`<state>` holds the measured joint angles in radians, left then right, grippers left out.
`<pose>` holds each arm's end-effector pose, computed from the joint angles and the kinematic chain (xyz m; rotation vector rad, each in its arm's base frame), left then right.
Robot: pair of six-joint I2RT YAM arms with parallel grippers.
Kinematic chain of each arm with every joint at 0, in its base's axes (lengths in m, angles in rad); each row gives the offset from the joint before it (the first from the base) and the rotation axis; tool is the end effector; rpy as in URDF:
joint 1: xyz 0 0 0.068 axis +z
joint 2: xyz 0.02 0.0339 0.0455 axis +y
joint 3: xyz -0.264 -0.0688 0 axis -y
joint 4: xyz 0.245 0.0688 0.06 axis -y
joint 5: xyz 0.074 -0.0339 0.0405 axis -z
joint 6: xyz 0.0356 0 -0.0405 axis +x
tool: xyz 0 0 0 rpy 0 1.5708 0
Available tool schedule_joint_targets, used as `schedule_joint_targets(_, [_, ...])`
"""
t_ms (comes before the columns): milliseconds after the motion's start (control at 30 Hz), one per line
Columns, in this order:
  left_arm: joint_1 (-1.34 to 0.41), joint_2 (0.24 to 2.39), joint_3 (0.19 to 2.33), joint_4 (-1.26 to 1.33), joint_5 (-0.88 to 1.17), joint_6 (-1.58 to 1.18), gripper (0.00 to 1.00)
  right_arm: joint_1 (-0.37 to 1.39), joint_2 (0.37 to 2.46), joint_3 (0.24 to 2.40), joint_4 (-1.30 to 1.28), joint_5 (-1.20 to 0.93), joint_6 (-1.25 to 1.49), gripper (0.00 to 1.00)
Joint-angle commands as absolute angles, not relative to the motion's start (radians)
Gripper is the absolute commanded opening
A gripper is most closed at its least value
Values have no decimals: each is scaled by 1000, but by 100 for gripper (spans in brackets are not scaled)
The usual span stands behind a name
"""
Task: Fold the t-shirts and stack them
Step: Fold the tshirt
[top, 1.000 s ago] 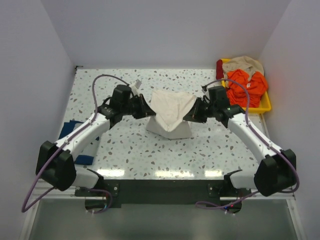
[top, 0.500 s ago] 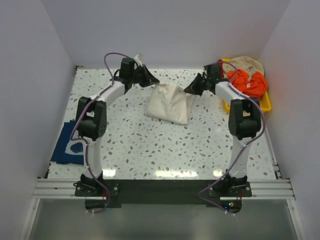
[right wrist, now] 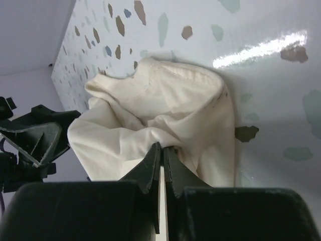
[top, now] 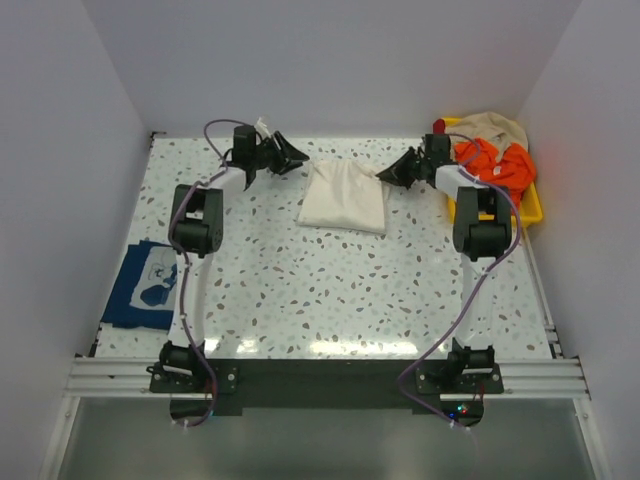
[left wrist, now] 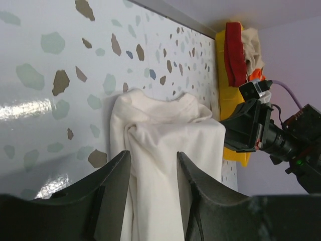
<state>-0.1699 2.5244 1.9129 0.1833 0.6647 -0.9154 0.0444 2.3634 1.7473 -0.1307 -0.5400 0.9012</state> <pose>0.5513 -0.1169 0.1324 -0.3332 2.1406 -1.3272 0.5180 0.0413 0.1352 0.7411 2.3294 1.0809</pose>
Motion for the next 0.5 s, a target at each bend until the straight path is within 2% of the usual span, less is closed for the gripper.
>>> schedule_joint_targets(0, [-169,2473,1931,293,678,-928,48,44,2375,1830,-109,-517,914,1])
schedule_joint_targets(133, [-190,2407,1772,281,550,-913,49,55,2421,1885,-208,-486,873,0])
schedule_joint_targets(333, [-245,2241,1476,359,381,-901,51,101,2392,1823,-301,-385,781,1])
schedule_joint_targets(467, [-285,2168,1385,308,283,-862,54,127,2376,1792,-353,-358,736,1])
